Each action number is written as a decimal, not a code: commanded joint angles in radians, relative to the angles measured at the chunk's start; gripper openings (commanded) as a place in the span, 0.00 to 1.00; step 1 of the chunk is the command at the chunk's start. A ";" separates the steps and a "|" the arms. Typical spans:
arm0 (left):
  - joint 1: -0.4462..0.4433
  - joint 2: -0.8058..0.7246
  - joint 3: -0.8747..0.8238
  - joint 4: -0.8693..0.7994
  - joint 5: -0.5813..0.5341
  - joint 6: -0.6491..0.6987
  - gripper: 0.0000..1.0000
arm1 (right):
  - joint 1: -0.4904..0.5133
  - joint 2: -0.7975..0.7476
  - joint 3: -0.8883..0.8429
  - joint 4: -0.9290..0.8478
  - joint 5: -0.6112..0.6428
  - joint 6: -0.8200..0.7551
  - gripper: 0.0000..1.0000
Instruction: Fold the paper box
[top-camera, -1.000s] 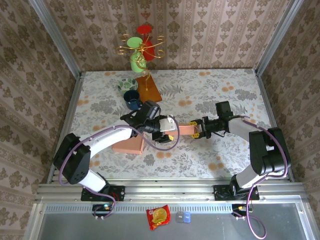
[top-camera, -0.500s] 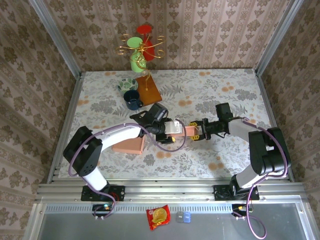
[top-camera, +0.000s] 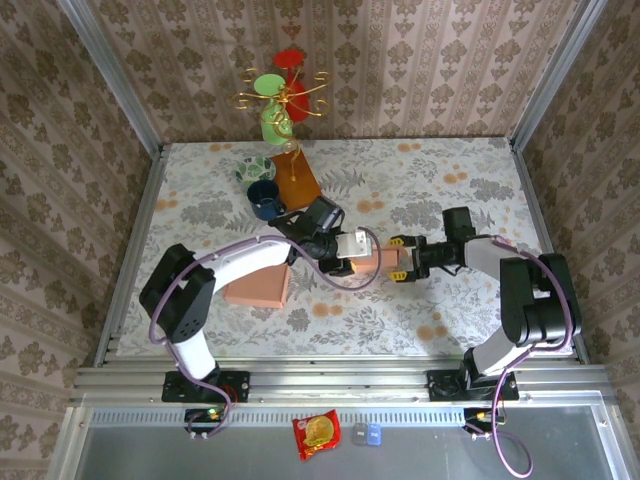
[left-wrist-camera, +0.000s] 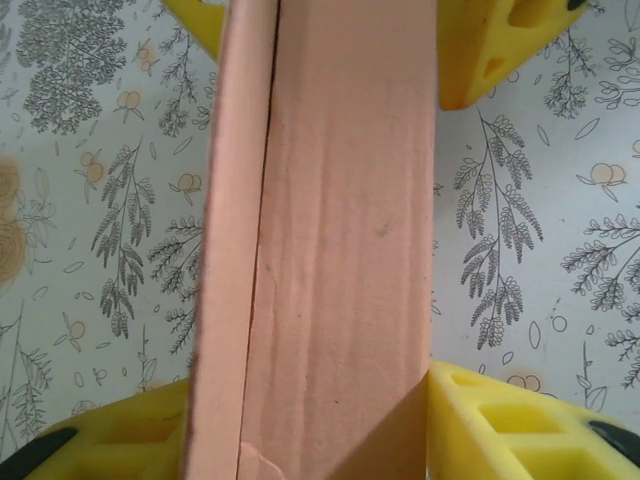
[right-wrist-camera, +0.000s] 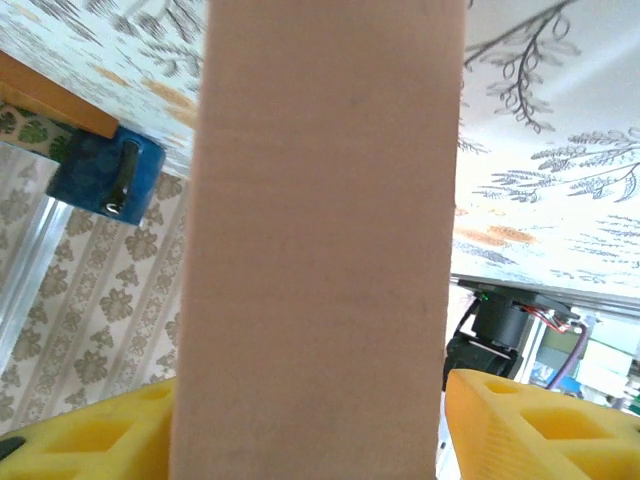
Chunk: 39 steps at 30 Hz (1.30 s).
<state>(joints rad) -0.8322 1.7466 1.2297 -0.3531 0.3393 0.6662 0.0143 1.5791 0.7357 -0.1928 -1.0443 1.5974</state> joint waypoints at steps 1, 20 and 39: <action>0.015 0.029 0.052 -0.073 0.048 -0.056 0.46 | -0.038 -0.072 0.027 -0.067 0.050 -0.036 0.67; 0.052 0.073 0.115 -0.161 0.143 -0.212 0.48 | 0.392 -0.515 -0.051 -0.058 0.983 -0.152 0.57; 0.037 0.073 0.121 -0.152 0.133 -0.199 0.52 | 0.437 -0.299 -0.057 -0.027 0.961 -0.092 0.42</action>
<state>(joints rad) -0.7856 1.8027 1.3182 -0.4866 0.4568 0.4633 0.4442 1.2606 0.6930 -0.1806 -0.1272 1.4723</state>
